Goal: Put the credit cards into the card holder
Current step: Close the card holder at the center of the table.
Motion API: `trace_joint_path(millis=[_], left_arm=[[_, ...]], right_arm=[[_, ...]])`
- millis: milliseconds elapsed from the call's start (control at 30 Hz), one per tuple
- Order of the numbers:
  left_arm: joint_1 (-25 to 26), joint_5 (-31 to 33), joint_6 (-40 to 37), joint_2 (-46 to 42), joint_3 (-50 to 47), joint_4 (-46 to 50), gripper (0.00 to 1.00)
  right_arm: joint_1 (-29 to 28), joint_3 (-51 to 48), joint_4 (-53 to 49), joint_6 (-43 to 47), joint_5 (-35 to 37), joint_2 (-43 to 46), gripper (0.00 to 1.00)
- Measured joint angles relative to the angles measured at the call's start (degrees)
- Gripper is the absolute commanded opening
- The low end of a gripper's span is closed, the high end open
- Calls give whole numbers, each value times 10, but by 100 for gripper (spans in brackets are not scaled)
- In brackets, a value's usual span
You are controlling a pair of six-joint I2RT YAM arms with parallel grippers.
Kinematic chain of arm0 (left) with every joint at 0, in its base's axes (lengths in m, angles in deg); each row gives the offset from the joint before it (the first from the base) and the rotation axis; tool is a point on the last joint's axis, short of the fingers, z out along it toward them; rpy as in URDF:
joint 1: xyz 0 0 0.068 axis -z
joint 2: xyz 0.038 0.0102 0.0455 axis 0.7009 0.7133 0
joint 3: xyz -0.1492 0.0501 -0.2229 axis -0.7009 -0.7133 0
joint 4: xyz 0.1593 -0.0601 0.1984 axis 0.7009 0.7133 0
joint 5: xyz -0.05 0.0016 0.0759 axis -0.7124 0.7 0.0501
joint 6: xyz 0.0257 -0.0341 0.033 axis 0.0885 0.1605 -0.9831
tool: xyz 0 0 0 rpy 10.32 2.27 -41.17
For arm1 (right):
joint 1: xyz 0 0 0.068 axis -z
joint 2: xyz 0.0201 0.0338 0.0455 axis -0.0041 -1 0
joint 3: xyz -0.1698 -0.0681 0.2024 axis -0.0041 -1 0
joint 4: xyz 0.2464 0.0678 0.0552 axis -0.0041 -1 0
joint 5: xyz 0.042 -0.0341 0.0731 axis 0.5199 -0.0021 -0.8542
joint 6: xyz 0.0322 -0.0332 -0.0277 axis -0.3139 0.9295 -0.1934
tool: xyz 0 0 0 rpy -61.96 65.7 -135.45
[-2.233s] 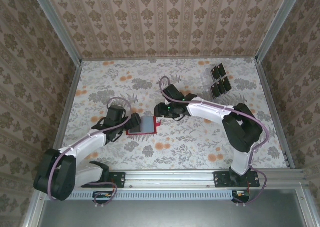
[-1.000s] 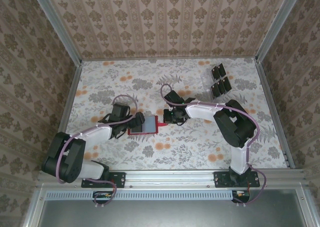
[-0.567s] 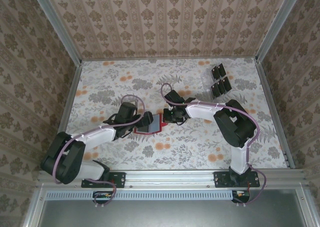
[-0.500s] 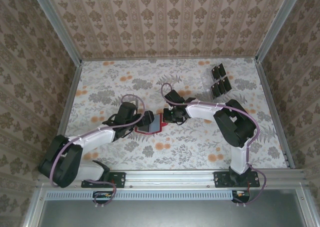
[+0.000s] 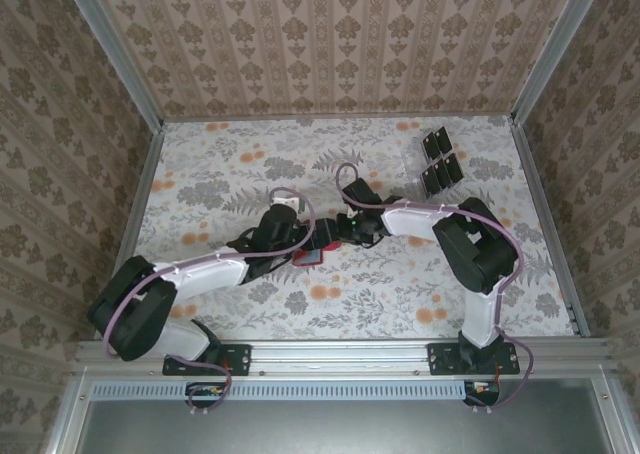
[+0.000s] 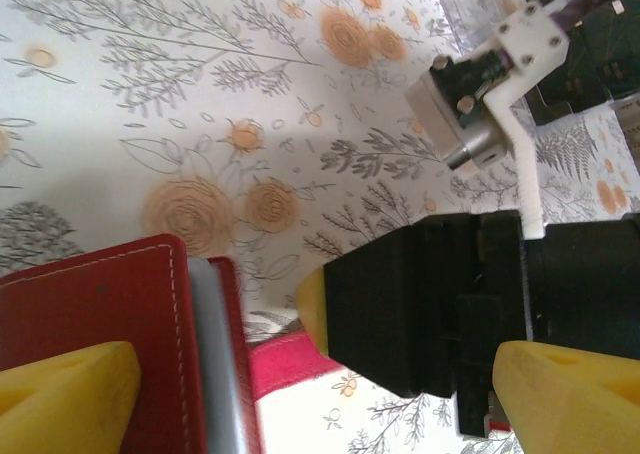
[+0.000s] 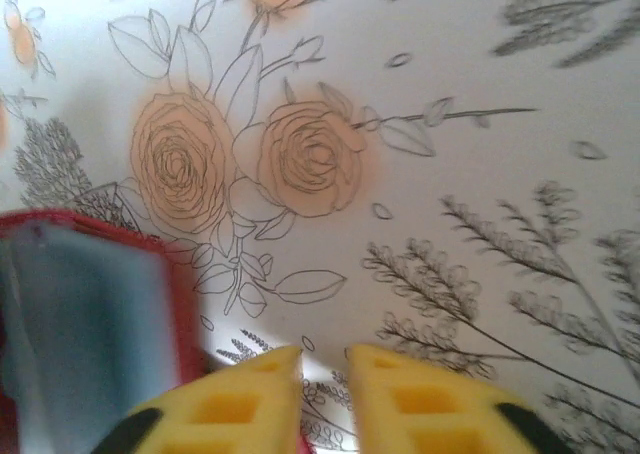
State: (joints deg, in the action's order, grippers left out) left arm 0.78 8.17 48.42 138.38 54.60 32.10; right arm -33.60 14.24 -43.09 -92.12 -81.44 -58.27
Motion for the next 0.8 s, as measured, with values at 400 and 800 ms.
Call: trace_joint_path(millis=[400, 800], left_arm=[[38, 43, 34, 75, 0, -57, 100], [38, 67, 38, 71, -2, -52, 100]], right_arm=[[71, -54, 1, -11, 5, 129, 47], [71, -74, 0, -15, -10, 166, 41]])
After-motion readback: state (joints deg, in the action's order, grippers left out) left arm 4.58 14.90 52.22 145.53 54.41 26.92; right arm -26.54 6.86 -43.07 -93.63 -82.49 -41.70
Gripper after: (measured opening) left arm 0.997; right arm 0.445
